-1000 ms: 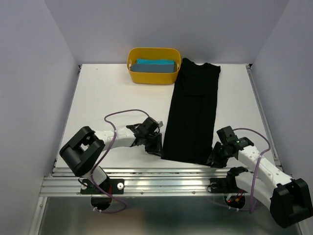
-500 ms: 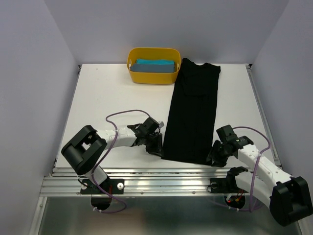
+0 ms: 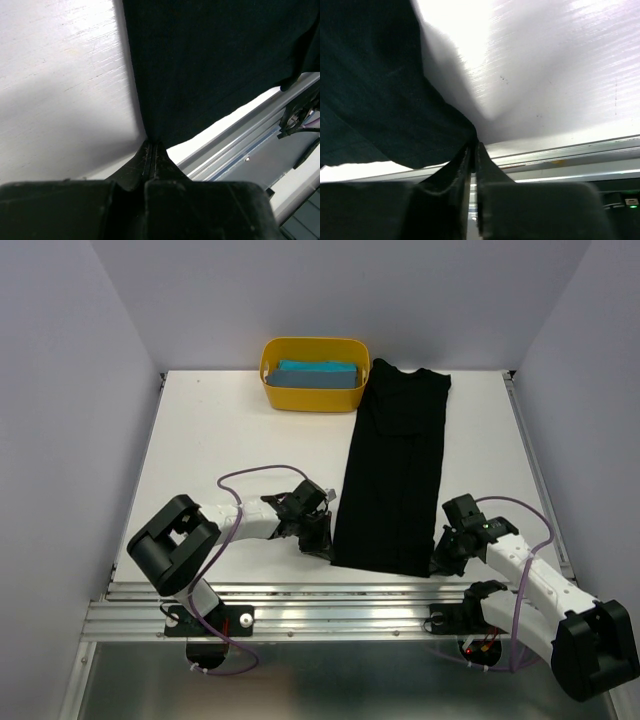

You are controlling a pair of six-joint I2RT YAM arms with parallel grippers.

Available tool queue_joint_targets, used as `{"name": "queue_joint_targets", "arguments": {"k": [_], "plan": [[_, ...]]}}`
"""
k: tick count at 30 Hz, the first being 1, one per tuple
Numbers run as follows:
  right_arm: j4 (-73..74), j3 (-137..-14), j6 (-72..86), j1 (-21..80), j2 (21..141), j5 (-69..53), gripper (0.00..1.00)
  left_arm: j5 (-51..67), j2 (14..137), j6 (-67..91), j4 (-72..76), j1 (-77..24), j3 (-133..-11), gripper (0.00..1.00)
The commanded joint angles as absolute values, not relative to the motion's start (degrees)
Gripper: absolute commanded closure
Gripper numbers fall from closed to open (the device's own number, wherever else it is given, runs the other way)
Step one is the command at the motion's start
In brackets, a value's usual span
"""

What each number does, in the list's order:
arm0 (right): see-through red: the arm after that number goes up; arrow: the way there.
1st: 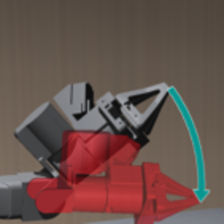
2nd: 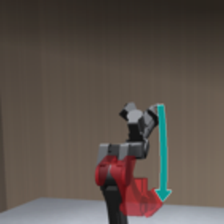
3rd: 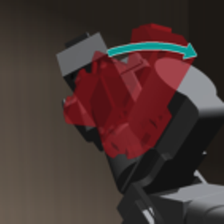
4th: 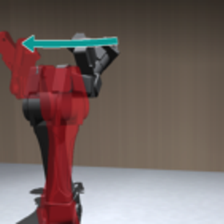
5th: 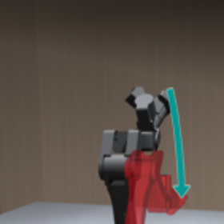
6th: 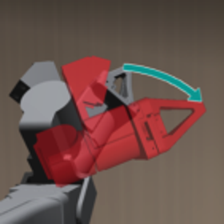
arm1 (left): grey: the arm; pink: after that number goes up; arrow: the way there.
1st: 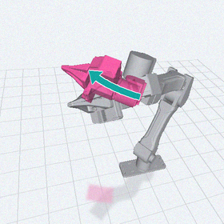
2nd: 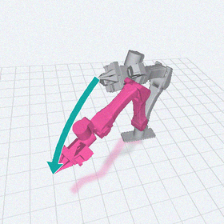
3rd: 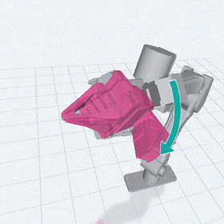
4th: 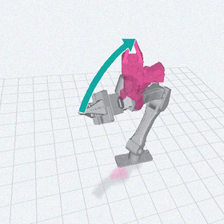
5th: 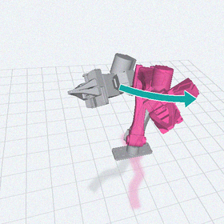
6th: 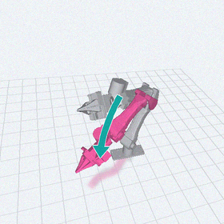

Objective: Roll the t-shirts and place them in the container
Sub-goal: Roll the T-shirt to the center of the board.

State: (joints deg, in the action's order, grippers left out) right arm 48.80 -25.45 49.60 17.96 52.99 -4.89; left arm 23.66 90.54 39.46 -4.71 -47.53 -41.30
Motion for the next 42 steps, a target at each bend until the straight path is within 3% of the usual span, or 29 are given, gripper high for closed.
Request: {"name": "queue_joint_targets", "arguments": {"k": [1, 16, 42], "plan": [[47.99, -27.51, 48.61, 17.49, 52.73, -4.31, 0.97, 22.76, 91.32, 38.41, -5.71, -47.81, -42.36, 1.00], [54.31, -28.39, 47.55, 17.49, 48.78, -9.93, 0.99, 22.76, 90.44, 37.35, -8.87, -47.81, -44.12, 1.00], [52.74, -39.99, 51.24, 17.49, 53.70, -0.26, 0.99, 21.36, 94.04, 35.95, -15.38, -43.77, -58.88, 1.00]]}}
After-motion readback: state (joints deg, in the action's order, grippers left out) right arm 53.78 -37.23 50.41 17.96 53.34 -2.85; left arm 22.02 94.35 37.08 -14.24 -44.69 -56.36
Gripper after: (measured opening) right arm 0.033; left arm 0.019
